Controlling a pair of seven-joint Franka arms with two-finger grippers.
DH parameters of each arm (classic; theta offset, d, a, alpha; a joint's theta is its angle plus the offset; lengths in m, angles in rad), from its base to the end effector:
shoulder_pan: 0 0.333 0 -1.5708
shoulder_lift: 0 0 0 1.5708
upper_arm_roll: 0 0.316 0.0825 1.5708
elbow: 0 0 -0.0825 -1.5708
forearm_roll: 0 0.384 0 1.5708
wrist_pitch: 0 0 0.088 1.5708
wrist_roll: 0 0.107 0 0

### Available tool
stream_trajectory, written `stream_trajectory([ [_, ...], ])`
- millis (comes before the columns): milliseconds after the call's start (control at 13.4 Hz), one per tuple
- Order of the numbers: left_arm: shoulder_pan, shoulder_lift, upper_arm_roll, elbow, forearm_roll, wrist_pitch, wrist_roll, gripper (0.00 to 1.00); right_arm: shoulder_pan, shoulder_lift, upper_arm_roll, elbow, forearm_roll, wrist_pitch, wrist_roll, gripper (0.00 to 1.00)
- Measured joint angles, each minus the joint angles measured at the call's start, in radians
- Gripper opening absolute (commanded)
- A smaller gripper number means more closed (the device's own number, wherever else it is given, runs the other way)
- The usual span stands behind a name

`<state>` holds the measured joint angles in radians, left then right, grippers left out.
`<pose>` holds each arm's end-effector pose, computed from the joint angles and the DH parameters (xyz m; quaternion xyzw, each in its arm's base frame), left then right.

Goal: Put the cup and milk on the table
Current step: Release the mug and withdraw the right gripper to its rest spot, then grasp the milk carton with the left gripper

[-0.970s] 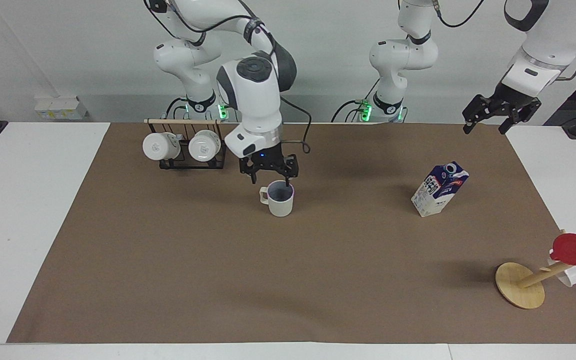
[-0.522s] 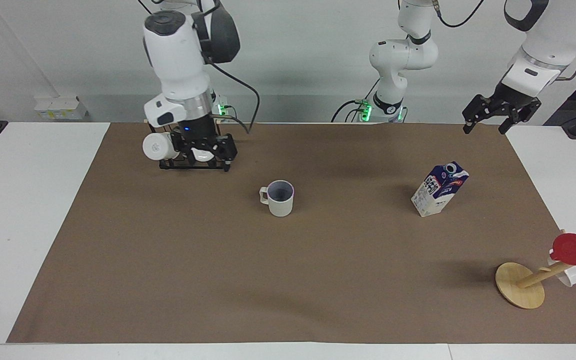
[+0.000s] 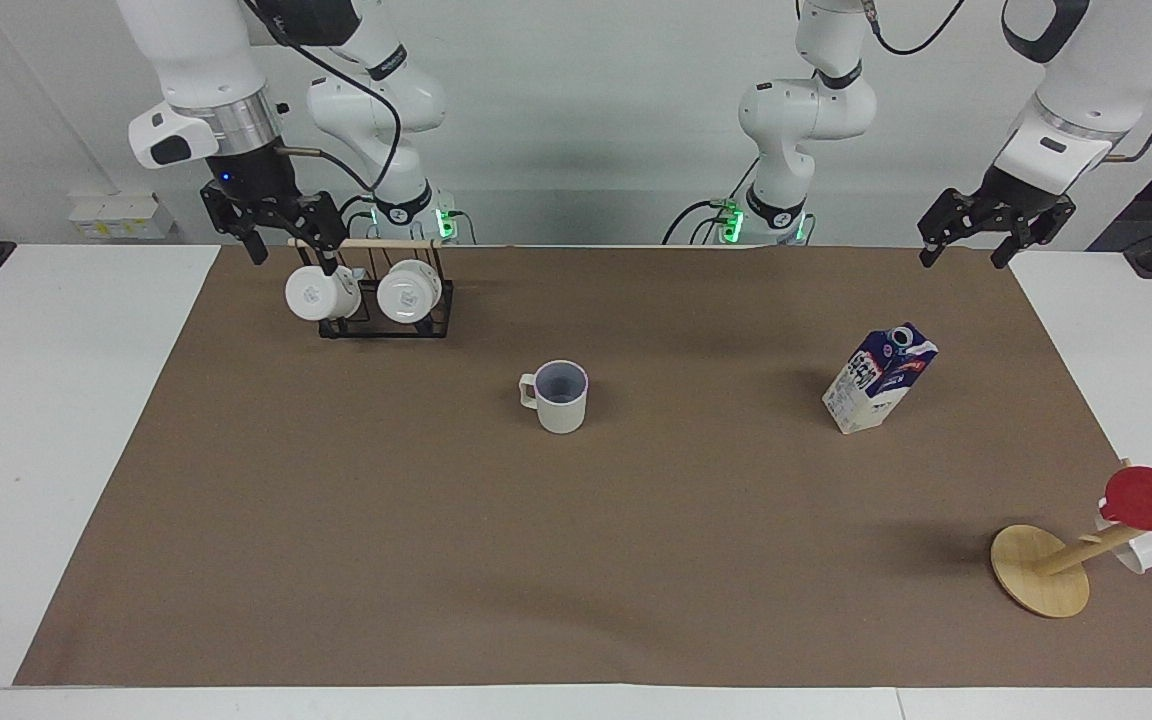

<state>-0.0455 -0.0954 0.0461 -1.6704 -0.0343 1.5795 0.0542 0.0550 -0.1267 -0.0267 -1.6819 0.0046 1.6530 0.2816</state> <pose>0.5249 -0.0021 0.6297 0.9995 -0.0268 0.0027 0.0193 0.5224 0.0143 0.6475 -0.9908 0.1262 -0.0477 0.0115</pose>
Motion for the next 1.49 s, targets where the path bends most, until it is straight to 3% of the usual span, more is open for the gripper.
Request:
stream_trajectory([
  [299, 0.000, 0.002, 0.002, -0.036, 0.000, 0.057, 0.000, 1.00, -0.011, 0.030, 0.001, 0.095, -0.017, -0.098, -0.011, 1.00],
  [597, -0.003, 0.020, -0.007, -0.235, 0.000, 0.312, -0.023, 1.00, -0.010, 0.057, 0.006, 0.115, -0.017, -0.109, -0.011, 1.00],
  [1045, -0.006, 0.028, -0.011, -0.383, 0.000, 0.462, -0.027, 1.00, -0.010, 0.058, 0.006, 0.123, -0.017, -0.114, -0.011, 1.00],
  [1119, -0.006, 0.028, -0.011, -0.399, 0.000, 0.479, -0.027, 0.90, -0.010, 0.058, 0.007, 0.123, -0.017, -0.114, -0.011, 1.00],
  [1269, -0.007, 0.028, -0.011, -0.414, 0.000, 0.496, -0.028, 0.54, -0.010, 0.058, 0.006, 0.123, -0.017, -0.113, -0.011, 1.00],
  [1343, -0.007, 0.028, -0.011, -0.416, 0.000, 0.500, -0.028, 0.47, -0.010, 0.058, 0.006, 0.123, -0.017, -0.113, -0.011, 1.00],
  [1493, -0.008, 0.027, -0.011, -0.416, 0.000, 0.504, -0.032, 0.43, -0.010, 0.058, 0.005, 0.123, -0.017, -0.113, -0.011, 1.00],
])
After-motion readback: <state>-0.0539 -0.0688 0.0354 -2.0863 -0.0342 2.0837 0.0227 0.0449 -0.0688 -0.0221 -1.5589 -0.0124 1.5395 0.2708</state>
